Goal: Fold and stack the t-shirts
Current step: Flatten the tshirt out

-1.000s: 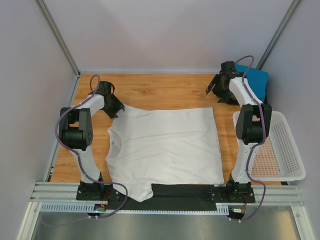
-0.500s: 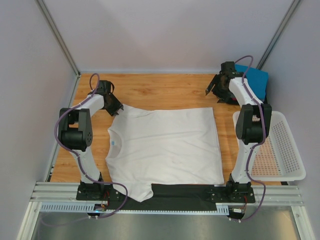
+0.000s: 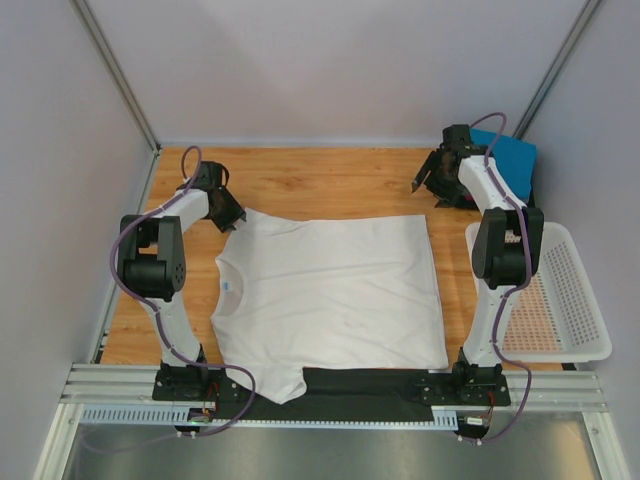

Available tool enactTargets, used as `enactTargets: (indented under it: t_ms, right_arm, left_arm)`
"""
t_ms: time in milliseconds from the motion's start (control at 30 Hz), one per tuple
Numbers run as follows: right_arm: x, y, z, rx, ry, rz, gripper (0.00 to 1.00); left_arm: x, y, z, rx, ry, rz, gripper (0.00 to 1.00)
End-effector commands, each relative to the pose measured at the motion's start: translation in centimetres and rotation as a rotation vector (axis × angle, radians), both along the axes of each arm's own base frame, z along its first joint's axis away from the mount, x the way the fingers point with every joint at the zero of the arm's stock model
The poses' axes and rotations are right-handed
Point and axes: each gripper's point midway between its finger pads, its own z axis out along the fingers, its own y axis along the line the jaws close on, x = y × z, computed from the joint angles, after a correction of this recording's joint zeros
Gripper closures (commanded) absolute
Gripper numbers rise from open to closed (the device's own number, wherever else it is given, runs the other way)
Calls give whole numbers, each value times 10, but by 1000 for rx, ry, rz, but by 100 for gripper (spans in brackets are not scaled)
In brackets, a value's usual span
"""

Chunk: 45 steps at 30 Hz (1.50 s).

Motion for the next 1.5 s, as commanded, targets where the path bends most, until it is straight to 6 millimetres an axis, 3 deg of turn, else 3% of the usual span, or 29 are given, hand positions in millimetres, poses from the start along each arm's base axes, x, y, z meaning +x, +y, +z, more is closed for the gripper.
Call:
enactTargets:
  t_ms: [0,367,600,800,1033,1300,1467]
  right_arm:
    - [0,-2,9,-3,-22,15,25]
    - [-5,-9,9,-16,-17,2,26]
    - [-8,-12,6,-25,-10,-3,26]
    - [-11,-10,1,-18,3,-9,27]
    - [-10,-11,-4,-14,2,-24,30]
    - [1,-10,-7,-12,-20,-31,34]
    - [6,-10,-9,2,-20,-56,37]
  left_arm:
    - [8,0,1,18,-34,-33,52]
    - [10,-6,-10,-8,-30,-54,54]
    - [8,-4,-6,3,-36,-55,64]
    - [9,0,-2,26,-32,-58,98]
    - [16,-1,20,25,-79,-67,100]
    - [34,-13,67,10,-172,-87,100]
    - [37,-16,76,5,-171,-67,100]
